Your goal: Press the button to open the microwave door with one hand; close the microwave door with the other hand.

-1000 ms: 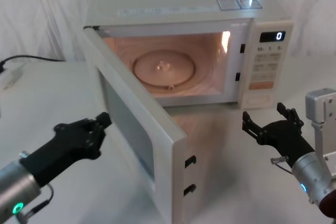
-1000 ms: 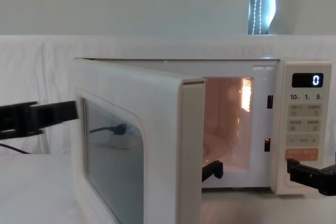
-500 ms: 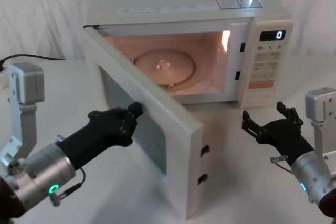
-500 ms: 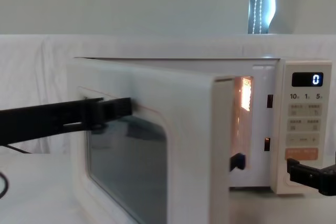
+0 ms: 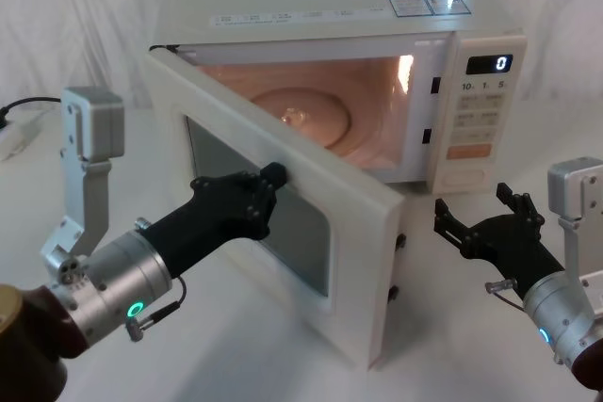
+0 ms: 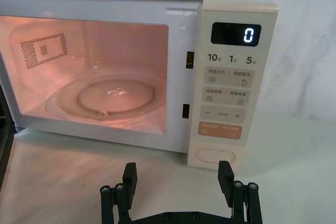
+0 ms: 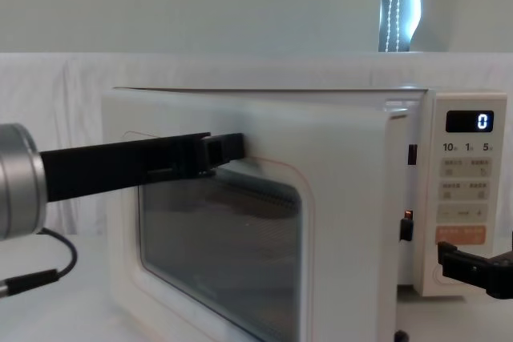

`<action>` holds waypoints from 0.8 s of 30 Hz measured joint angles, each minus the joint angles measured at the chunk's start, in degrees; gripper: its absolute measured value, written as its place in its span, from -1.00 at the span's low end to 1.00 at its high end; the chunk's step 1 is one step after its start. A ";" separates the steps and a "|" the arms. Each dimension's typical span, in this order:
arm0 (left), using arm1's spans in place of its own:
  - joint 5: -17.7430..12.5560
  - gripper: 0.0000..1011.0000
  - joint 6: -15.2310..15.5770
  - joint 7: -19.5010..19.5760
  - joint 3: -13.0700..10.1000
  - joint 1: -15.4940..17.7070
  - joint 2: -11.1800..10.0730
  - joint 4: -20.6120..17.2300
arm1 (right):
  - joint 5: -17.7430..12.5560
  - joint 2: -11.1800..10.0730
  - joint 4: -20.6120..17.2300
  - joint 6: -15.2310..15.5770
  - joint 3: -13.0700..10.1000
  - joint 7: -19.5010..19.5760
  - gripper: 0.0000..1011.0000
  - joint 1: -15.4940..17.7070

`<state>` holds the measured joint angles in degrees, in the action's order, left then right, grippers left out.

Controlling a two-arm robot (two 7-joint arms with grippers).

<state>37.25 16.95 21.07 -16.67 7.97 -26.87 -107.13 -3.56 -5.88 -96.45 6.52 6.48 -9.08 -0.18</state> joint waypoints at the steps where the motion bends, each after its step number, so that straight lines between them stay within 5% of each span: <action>1: -0.07 -1.00 -0.22 -0.36 -0.49 0.64 0.22 0.49 | 0.00 0.00 0.00 0.00 0.00 0.00 0.98 0.00; 24: -0.24 -1.00 -1.77 -3.22 -6.68 10.09 3.02 9.34 | 0.00 0.00 0.00 0.00 0.00 0.00 0.98 0.00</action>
<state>37.01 15.18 17.85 -23.35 18.06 -23.86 -97.79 -3.56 -5.88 -96.45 6.51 6.48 -9.08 -0.18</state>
